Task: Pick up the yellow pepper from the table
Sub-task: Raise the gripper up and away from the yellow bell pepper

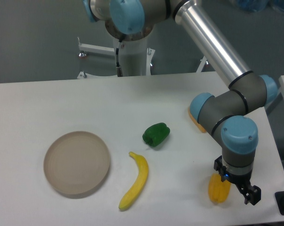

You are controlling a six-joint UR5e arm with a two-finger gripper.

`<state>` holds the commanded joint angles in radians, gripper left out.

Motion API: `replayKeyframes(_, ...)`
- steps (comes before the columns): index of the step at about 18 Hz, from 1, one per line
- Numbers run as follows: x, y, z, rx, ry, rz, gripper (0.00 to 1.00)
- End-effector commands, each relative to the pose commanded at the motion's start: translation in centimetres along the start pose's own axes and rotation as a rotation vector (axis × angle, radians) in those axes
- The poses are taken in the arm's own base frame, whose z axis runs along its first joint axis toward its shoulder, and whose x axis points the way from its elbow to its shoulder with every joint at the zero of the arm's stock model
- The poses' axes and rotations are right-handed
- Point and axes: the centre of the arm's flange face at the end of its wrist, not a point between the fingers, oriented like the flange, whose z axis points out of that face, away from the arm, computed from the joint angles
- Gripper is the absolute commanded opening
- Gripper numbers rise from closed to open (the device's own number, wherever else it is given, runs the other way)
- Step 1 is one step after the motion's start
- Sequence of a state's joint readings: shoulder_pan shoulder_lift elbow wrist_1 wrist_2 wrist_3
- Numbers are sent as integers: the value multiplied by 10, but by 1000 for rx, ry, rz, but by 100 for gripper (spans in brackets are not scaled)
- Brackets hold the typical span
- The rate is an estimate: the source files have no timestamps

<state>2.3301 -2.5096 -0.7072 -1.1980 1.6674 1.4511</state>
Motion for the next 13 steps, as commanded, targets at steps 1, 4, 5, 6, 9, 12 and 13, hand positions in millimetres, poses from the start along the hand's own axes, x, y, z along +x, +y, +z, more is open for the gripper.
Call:
replayKeyframes(1,-1,0,-1,0,-3,-2,100)
replayKeyframes(4,-2,0,-7,7,-10,-3,100)
replayKeyframes(5,-2,1,-8,7,-10,-4,100)
replayKeyframes(6,-1,0,-10,6,-10,-4,100)
replayKeyframes(9,-1,2,-19,-4,-16,-11,100)
replayKeyframes(12,12,7,-46,-1,5,-16,100)
replayKeyframes(13,15,13,-54,-4,12,-23,100)
